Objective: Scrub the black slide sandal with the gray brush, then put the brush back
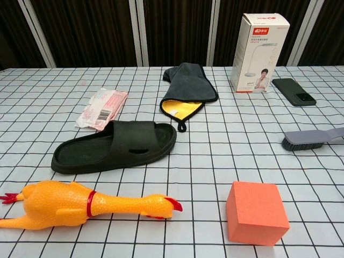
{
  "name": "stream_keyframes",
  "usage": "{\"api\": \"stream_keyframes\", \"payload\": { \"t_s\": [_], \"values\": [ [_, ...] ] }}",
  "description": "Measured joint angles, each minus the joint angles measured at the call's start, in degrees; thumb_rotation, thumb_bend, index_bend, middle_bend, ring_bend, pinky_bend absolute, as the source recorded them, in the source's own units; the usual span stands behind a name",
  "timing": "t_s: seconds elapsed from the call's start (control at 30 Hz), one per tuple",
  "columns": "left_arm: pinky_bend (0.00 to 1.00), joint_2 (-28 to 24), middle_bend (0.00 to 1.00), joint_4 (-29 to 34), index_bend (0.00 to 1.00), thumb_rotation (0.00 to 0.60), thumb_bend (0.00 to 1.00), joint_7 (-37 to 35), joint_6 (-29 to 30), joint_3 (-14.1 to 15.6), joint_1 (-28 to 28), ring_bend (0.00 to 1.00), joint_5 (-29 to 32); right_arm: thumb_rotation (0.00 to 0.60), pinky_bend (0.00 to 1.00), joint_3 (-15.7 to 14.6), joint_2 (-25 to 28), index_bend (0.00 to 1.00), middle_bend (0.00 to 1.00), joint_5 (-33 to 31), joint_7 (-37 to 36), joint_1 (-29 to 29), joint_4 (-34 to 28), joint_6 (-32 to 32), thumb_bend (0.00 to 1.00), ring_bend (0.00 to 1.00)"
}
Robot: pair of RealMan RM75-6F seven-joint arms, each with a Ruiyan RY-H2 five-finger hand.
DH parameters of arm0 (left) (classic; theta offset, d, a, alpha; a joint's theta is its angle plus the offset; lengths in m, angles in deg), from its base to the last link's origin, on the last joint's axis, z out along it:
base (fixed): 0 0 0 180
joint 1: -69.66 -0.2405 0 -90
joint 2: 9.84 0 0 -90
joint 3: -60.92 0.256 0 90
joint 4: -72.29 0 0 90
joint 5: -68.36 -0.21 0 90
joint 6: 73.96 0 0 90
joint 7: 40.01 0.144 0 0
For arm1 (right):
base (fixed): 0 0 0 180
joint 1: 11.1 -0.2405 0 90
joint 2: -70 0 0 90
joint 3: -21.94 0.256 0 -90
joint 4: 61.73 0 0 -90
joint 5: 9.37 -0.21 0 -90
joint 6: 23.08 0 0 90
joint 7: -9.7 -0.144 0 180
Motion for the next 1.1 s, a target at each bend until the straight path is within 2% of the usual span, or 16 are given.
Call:
{"api": "stream_keyframes", "payload": {
  "t_s": [0.23, 0.5, 0.63, 0.8, 0.93, 1.1],
  "values": [
    [0.04, 0.78, 0.00, -2.80, 0.00, 0.600, 0.07, -3.58, 0.77, -0.36, 0.51, 0.00, -1.82, 0.600, 0.00, -0.56, 0.00, 0.00, 0.00, -0.05, 0.89, -0.37, -0.57, 1.15, 0.35, 0.00],
    [0.04, 1.39, 0.00, -3.30, 0.00, 0.600, 0.07, -2.83, 0.01, -0.77, 1.54, 0.00, -1.68, 0.600, 0.00, -0.44, -0.90, 0.02, 0.00, 0.62, 1.04, -2.48, 0.40, 4.26, 0.35, 0.00],
    [0.04, 1.94, 0.00, -2.70, 0.00, 0.600, 0.07, 0.69, -0.36, -1.11, 1.86, 0.00, -1.66, 0.600, 0.00, 1.38, -1.61, 0.06, 0.05, -2.05, 2.63, -6.55, 1.49, 9.90, 0.35, 0.00],
    [0.04, 2.68, 0.00, -1.97, 0.00, 0.600, 0.07, 3.57, -3.47, -2.03, 2.93, 0.00, 1.40, 0.600, 0.00, 4.66, -3.86, 0.09, 0.07, -5.90, 3.37, -12.94, 4.11, 16.84, 0.35, 0.00],
    [0.04, 3.35, 0.00, -1.54, 0.00, 0.600, 0.07, 6.01, -6.80, -2.80, 4.15, 0.00, 4.72, 0.600, 0.00, 6.65, -6.84, 0.12, 0.09, -8.55, 3.93, -17.73, 7.69, 22.37, 0.35, 0.00],
    [0.04, 4.15, 0.00, -1.40, 0.00, 0.600, 0.07, 7.92, -8.04, -3.68, 4.98, 0.00, 6.92, 0.600, 0.00, 7.95, -10.83, 0.19, 0.14, -10.90, 4.49, -22.48, 12.58, 27.88, 0.35, 0.00]
  ]
}}
